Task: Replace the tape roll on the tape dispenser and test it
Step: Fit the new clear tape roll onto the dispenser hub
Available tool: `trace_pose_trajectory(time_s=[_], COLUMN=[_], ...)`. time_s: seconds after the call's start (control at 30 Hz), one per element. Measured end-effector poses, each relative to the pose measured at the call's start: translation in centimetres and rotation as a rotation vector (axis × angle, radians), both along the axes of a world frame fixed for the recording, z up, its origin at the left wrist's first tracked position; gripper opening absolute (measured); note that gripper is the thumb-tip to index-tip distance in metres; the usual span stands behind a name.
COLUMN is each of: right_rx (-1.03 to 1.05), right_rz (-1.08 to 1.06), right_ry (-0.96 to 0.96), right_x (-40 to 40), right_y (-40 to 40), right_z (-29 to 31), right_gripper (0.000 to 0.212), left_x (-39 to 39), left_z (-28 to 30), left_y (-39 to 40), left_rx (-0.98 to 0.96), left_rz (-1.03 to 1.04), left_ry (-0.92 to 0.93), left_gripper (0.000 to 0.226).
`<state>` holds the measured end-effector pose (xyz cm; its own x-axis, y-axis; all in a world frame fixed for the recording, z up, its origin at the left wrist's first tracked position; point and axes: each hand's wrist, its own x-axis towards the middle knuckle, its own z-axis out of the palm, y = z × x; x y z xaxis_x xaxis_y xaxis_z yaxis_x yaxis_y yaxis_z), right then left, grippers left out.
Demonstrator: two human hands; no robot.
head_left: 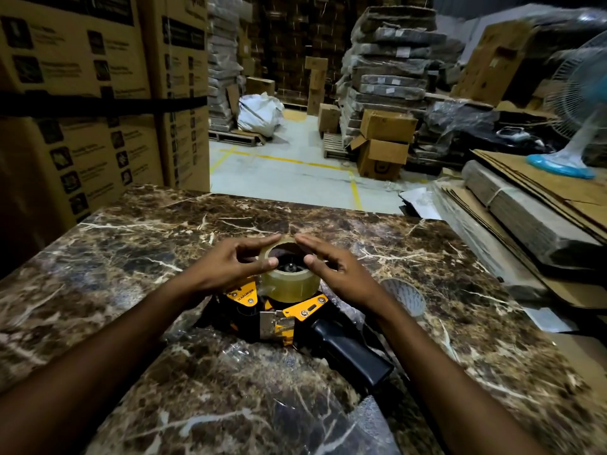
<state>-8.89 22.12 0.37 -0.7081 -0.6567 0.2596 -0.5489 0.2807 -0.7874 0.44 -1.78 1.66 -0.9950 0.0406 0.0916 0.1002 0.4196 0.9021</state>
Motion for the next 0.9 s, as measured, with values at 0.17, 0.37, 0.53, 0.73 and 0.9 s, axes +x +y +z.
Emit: trace_pose_trajectory(time_s=[0.17, 0.37, 0.53, 0.73, 0.9], right_rx=[0.033, 0.097, 0.102, 0.077, -0.010], right_rz=[0.020, 0.028, 0.061, 0.012, -0.075], right_ry=[-0.009, -0.066, -0.090, -0.088, -0.133], right_x=[0.3, -0.2, -0.6, 1.0, 2.6], right_y=[0.2, 0.8, 0.9, 0.6, 0.6], right_z=[-1.0, -0.5, -0.4, 0.1, -0.4], right_gripper=[0.048, 0.055, 0.059, 0.058, 0.055], left_x=[0.1, -1.3, -1.6, -0.4, 2.2], left_z=[-0.6, -0.5, -0.4, 0.7, -0.4], left_y=[0.1, 0.0, 0.1, 1.2, 2.3], left_rx=[-0.033, -0.017, 0.019, 0.019, 0.101], left_rz=[0.004, 0.009, 0.001, 0.037, 0.205], left_ry=[-0.035, -0.127, -0.171, -0.185, -0.028], left_gripper=[0.061, 0.066, 0.067, 0.064, 0.058])
